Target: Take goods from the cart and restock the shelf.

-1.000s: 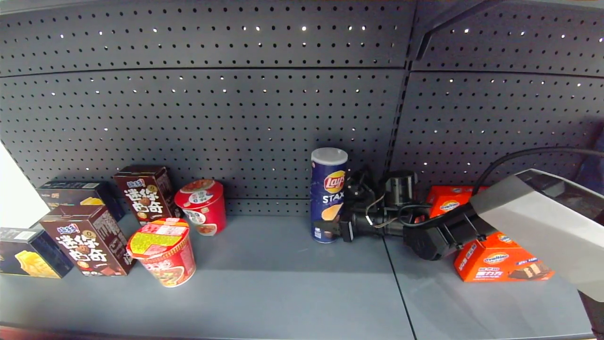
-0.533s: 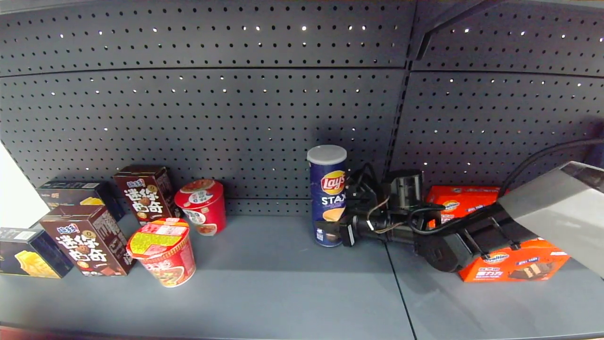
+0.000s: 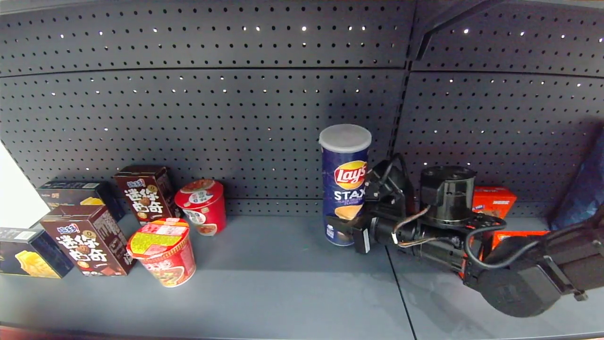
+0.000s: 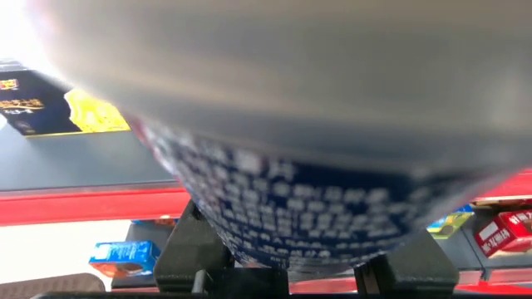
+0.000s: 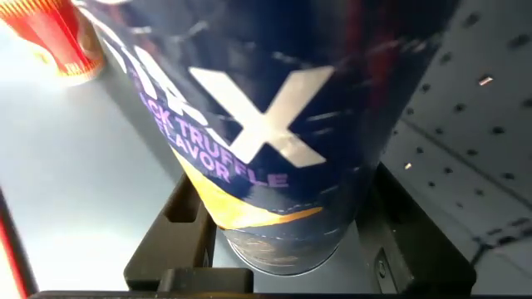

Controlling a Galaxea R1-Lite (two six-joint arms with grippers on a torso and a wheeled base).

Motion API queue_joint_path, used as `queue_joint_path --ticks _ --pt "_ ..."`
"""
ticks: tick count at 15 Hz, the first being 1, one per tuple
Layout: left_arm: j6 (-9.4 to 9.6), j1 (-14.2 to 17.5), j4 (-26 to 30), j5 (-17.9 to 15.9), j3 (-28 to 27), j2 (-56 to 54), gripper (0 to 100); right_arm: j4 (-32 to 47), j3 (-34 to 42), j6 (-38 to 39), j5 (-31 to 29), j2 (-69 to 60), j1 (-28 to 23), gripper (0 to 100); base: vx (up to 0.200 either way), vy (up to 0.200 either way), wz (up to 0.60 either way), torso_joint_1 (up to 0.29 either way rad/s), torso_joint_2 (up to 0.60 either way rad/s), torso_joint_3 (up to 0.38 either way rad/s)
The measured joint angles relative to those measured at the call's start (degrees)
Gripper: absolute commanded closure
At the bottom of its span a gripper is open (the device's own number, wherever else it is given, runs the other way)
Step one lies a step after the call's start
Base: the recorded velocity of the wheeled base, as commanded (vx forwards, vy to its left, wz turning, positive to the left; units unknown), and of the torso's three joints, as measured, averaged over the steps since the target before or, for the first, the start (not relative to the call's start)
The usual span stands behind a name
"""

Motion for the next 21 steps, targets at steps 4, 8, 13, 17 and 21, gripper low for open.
queue_joint_path --ticks 4,8,13,17,21 --pt "1.84 1.35 0.0 0.9 -1.9 -0.09 100 -11.68 13.02 4.18 -7.24 -2.9 4.19 100 0.0 0.0 0.0 0.0 0.0 0.0" --pt "2.35 2.71 -0.05 1.04 -2.51 -0.04 100 -16.23 19.22 5.28 -8.05 -4.47 5.56 100 0.0 0.0 0.0 0.0 0.0 0.0" --pt "2.35 4.38 0.17 0.95 -2.95 -0.2 100 -16.51 22.64 5.71 -8.24 -5.05 8.27 100 0.0 0.0 0.0 0.0 0.0 0.0" --pt "2.35 4.38 0.2 0.93 -2.73 -0.22 100 -21.19 25.86 6.52 -8.29 -4.55 9.16 100 0.0 0.0 0.0 0.0 0.0 0.0" --pt "2.35 4.33 0.2 0.93 -2.62 -0.22 100 -24.11 27.99 6.5 -8.29 -2.84 9.62 100 0.0 0.0 0.0 0.0 0.0 0.0"
